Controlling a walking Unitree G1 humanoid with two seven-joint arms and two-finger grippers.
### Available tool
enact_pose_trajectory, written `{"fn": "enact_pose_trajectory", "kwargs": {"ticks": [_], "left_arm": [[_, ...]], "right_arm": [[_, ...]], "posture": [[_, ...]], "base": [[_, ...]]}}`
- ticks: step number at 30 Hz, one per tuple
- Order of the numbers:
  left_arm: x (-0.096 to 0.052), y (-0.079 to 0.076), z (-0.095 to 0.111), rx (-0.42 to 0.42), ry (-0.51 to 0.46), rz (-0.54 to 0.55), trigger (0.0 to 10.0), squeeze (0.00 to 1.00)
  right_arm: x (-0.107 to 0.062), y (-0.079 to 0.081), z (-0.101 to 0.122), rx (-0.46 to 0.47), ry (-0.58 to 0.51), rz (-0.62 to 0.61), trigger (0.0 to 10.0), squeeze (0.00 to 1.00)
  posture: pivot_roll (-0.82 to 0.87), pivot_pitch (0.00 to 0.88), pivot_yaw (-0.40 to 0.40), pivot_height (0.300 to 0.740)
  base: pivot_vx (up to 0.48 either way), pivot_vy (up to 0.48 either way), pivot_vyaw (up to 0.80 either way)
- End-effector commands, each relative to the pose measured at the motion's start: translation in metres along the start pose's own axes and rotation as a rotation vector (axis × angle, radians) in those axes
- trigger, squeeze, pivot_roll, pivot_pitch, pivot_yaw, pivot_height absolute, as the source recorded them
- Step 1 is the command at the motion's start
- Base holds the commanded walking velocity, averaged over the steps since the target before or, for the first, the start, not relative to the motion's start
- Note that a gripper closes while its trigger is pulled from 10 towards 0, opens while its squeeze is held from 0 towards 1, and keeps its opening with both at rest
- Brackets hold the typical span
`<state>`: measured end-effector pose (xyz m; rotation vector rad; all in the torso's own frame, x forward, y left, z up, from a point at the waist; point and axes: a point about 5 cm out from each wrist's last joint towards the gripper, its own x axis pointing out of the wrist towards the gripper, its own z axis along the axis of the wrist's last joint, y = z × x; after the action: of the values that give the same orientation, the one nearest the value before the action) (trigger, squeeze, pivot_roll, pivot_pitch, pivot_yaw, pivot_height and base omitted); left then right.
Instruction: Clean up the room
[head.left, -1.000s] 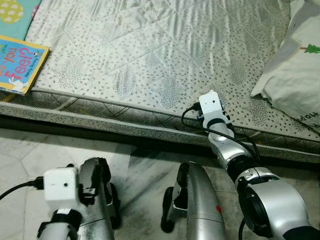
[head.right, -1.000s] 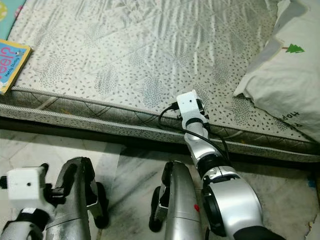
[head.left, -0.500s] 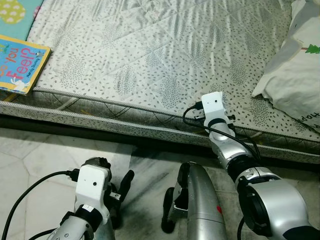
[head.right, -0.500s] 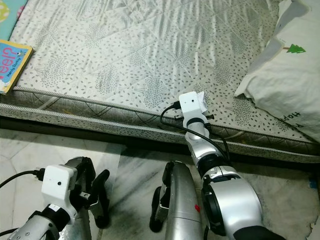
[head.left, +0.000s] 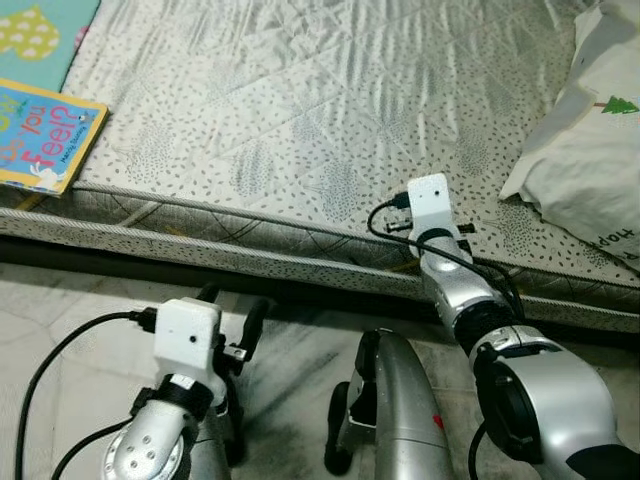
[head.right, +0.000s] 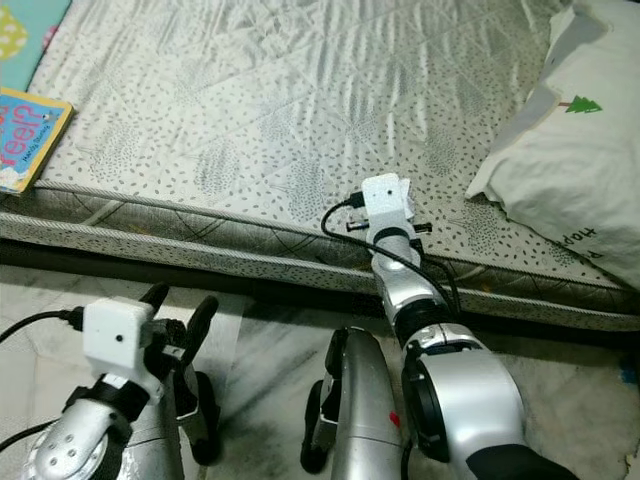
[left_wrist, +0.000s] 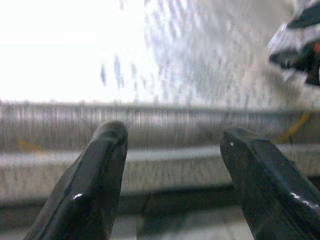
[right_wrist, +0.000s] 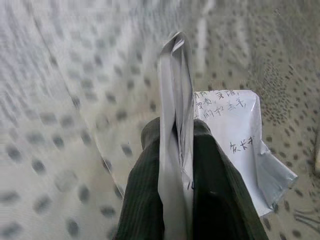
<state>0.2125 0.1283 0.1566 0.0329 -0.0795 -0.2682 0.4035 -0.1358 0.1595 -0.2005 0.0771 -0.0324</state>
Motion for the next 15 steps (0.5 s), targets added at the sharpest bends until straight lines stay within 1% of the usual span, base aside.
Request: {"fn": "enact_pose_trajectory", "kwargs": {"ticks": [1,3,4,6,10,12,14,15], "left_arm": [[0.003,0.007,0.002,-0.006,-0.022,0.011,10.0,0.0],[0.006,0.016,0.009,-0.005,-0.059,0.04,10.0,0.0],[0.009,0.024,0.01,-0.005,-0.081,0.061,10.0,0.0],[0.012,0.028,0.009,-0.003,-0.087,0.067,10.0,0.0],[0.014,0.03,0.003,-0.004,-0.081,0.07,10.0,0.0],[0.016,0.034,-0.005,0.011,-0.07,0.088,10.0,0.0],[0.021,0.038,-0.012,-0.01,-0.062,0.108,10.0,0.0],[0.025,0.043,-0.014,-0.018,-0.093,0.122,10.0,0.0]], "right_arm": [[0.0,-0.002,0.001,0.085,-0.005,0.023,0.0,0.0],[0.0,-0.001,0.005,0.177,-0.04,0.065,0.0,0.0],[-0.001,-0.002,0.007,0.246,-0.075,0.091,0.0,0.0],[-0.001,-0.003,0.006,0.291,-0.09,0.106,0.0,0.0],[-0.003,-0.004,0.004,0.323,-0.1,0.115,0.0,0.0],[-0.006,-0.007,-0.002,0.356,-0.117,0.126,0.0,0.0],[-0.01,-0.009,-0.006,0.367,-0.136,0.138,0.0,0.0],[-0.013,-0.012,-0.011,0.372,-0.153,0.144,0.0,0.0]], "posture": [[0.11,0.197,-0.141,0.565],[0.1,0.18,-0.136,0.565],[0.08,0.161,-0.129,0.565],[0.07,0.149,-0.122,0.565],[0.06,0.137,-0.113,0.565],[0.04,0.119,-0.104,0.565],[0.03,0.103,-0.098,0.565],[0.03,0.082,-0.091,0.565]], "base": [[0.0,0.0,0.0],[0.0,0.0,0.0],[0.0,0.0,0.0],[0.0,0.0,0.0],[0.0,0.0,0.0],[0.0,0.0,0.0],[0.0,0.0,0.0],[0.0,0.0,0.0]]}}
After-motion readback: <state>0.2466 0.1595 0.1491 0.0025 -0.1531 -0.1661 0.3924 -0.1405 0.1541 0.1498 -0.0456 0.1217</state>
